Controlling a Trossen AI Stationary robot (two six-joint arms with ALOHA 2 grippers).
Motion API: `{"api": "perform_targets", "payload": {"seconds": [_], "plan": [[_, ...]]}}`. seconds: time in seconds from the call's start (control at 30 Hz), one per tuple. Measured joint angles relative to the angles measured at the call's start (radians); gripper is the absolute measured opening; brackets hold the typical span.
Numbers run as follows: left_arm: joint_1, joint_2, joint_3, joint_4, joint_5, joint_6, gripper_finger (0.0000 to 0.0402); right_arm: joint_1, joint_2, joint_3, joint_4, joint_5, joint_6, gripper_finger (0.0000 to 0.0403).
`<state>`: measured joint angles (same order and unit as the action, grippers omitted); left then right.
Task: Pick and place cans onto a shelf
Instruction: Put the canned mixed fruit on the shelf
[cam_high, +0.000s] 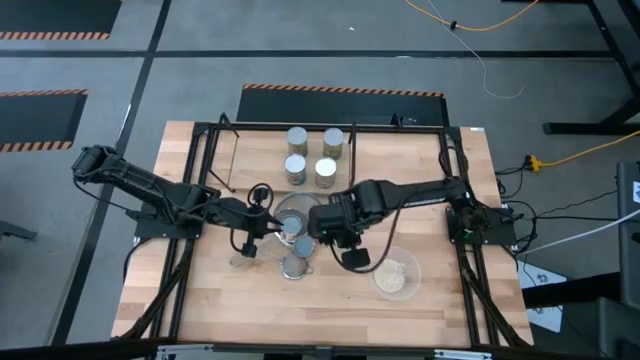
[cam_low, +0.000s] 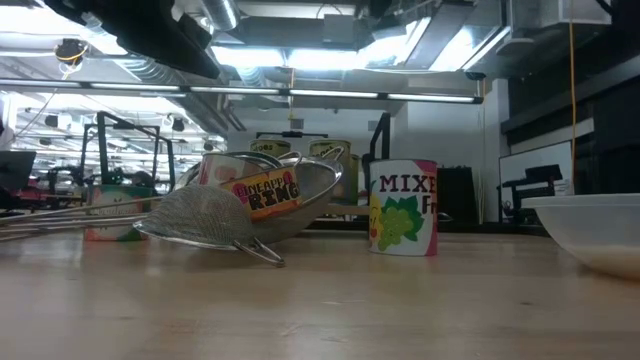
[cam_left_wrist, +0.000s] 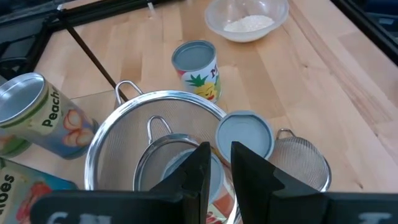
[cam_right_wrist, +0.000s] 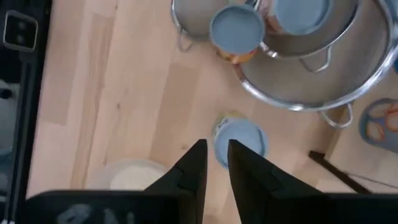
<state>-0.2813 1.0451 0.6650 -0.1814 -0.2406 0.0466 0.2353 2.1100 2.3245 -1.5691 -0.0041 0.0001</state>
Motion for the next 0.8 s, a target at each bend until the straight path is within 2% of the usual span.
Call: {"api": "perform_targets", "payload": {"seconds": [0.1, 0.2, 0.4, 0.53, 0.67, 0.8], "plan": [[0.000, 0.000, 0.000, 0.000, 0.000, -0.010, 0.0056, 0.005, -0.045, -0.090, 0.001, 0.053, 0.051, 0.0069], [0.000, 0.000, 0.000, -0.002, 0.000, -0.011, 0.0056, 0.005, -0.123, -0.242, 0.054, 0.096, 0.111, 0.0069], [0.000, 0.000, 0.000, -0.004, 0.000, -0.014, 0.0056, 0.006, -0.325, -0.604, 0.364, 0.100, 0.149, 0.0069], [0.000, 0.000, 0.000, -0.004, 0.000, -0.018, 0.0056, 0.005, -0.423, -0.796, 0.538, 0.083, 0.148, 0.0069], [0.000, 0.000, 0.000, -0.004, -0.001, -0.018, 0.0056, 0.006, -0.460, -0.933, 0.679, 0.077, 0.143, 0.0069], [0.000, 0.000, 0.000, -0.002, -0.003, -0.018, 0.0056, 0.006, -0.450, -1.008, 0.736, 0.029, 0.075, 0.0069]]}}
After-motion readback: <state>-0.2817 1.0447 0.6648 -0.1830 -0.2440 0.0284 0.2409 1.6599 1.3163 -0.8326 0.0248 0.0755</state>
